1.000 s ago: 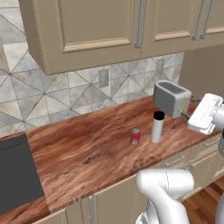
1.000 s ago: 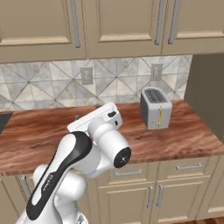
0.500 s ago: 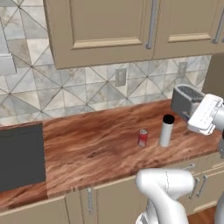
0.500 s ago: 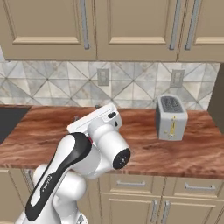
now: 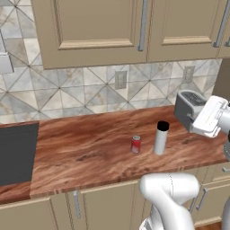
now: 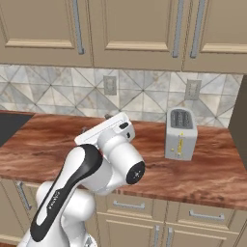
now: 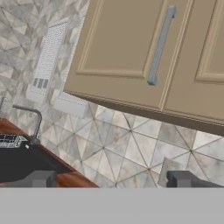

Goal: Move the drinks to the dining counter.

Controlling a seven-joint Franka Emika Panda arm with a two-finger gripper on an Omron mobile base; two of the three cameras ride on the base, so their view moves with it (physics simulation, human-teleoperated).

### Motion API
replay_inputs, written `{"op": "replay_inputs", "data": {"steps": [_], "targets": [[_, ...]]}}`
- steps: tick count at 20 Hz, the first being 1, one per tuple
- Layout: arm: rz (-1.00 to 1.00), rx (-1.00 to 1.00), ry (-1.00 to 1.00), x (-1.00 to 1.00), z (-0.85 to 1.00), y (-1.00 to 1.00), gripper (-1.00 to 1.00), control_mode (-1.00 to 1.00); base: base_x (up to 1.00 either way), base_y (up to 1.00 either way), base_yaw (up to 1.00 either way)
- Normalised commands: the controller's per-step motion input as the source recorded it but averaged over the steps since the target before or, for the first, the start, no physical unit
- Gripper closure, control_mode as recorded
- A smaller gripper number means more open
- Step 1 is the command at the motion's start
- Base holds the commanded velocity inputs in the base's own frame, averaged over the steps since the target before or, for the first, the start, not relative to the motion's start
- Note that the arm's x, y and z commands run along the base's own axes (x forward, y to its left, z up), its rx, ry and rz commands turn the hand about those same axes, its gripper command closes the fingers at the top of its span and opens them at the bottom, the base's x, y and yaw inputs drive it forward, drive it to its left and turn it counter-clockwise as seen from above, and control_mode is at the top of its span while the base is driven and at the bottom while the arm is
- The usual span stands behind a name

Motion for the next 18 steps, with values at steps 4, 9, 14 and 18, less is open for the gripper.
{"op": "replay_inputs", "data": {"steps": [4, 9, 14, 18], "targets": [[0.0, 0.0, 0.0, 0.0, 0.0, 0.0, -1.0, 1.0, 0.0, 0.0, 0.0], [0.0, 0.0, 0.0, 0.0, 0.0, 0.0, -1.0, 1.0, 0.0, 0.0, 0.0], [0.0, 0.0, 0.02, 0.0, 0.0, 0.0, -1.0, -1.0, 0.0, 0.0, 0.0], [0.0, 0.0, 0.21, 0.0, -0.15, -0.02, -1.0, -1.0, 0.0, 0.0, 0.0]]}}
